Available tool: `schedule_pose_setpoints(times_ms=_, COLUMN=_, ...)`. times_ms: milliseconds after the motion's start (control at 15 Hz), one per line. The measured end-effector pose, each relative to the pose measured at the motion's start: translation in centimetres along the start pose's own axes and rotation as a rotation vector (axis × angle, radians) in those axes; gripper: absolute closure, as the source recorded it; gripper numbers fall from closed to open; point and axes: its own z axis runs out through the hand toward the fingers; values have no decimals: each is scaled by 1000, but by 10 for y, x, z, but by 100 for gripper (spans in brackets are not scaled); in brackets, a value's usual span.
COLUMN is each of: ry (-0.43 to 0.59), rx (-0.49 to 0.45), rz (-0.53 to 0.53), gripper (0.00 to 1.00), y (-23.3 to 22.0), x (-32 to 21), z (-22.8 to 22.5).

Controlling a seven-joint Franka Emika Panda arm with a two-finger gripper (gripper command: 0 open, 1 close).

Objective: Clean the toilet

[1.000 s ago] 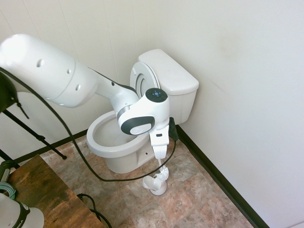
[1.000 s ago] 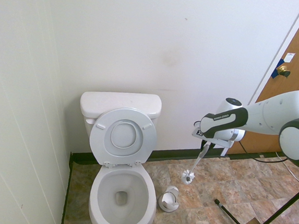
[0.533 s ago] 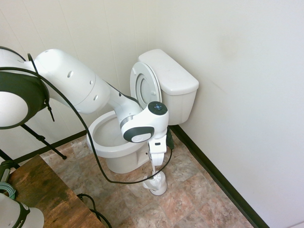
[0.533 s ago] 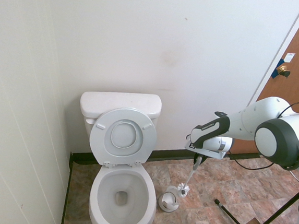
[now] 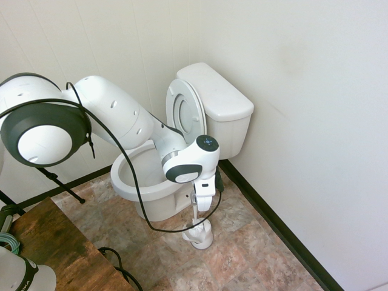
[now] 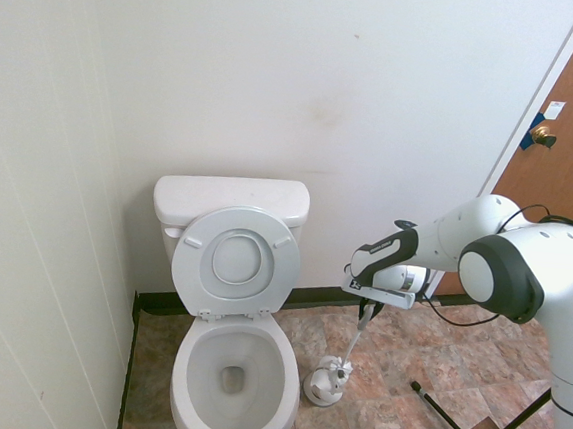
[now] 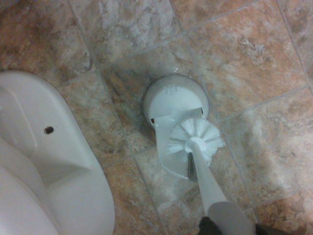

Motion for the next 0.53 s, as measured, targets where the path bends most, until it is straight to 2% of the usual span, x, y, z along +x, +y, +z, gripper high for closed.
schedule_pose_setpoints(times_ms=533, ry=-37, rx=-67, rz=46, gripper=100, y=-59, x=23, z=66)
